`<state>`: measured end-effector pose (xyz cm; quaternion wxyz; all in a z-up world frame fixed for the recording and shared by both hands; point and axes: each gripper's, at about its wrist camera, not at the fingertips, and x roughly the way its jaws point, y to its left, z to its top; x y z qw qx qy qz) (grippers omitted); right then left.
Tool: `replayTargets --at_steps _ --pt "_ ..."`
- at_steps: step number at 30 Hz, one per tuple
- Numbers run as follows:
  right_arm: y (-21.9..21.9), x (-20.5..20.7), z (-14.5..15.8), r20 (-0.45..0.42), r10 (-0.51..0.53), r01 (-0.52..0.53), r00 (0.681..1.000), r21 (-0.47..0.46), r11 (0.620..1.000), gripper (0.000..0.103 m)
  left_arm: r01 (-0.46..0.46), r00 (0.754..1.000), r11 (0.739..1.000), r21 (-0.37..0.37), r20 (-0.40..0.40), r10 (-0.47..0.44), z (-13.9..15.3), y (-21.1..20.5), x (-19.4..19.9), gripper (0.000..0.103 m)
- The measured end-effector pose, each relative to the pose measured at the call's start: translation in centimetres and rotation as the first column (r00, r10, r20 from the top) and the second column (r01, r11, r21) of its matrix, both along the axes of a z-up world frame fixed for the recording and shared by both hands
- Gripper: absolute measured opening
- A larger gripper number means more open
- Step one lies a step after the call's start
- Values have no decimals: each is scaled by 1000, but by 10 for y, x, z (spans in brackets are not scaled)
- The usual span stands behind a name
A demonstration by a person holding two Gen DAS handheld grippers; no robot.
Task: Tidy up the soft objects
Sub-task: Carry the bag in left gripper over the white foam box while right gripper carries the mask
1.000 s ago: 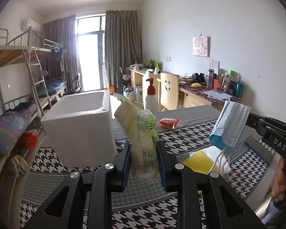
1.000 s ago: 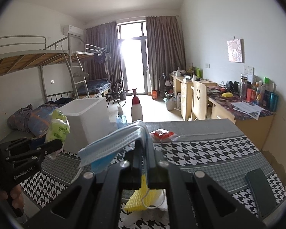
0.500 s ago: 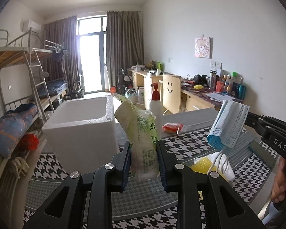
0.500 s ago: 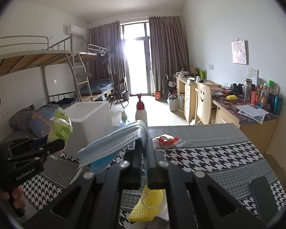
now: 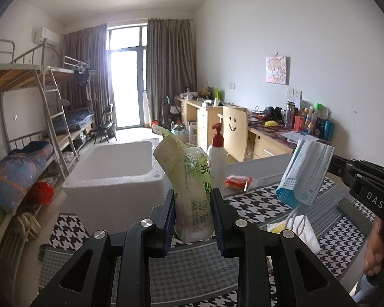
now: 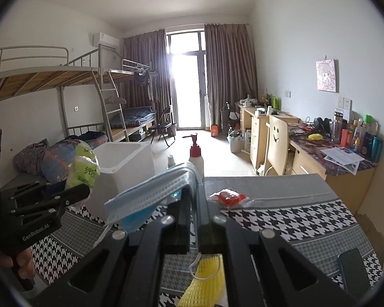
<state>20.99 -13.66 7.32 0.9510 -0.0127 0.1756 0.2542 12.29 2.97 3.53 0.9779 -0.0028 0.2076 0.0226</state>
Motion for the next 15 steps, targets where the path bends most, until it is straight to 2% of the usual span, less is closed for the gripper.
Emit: replayTargets --at_steps 15 --pt "14 6 15 30 27 -26 999 -20 999 6 -37 999 999 26 33 36 17 11 9 28"
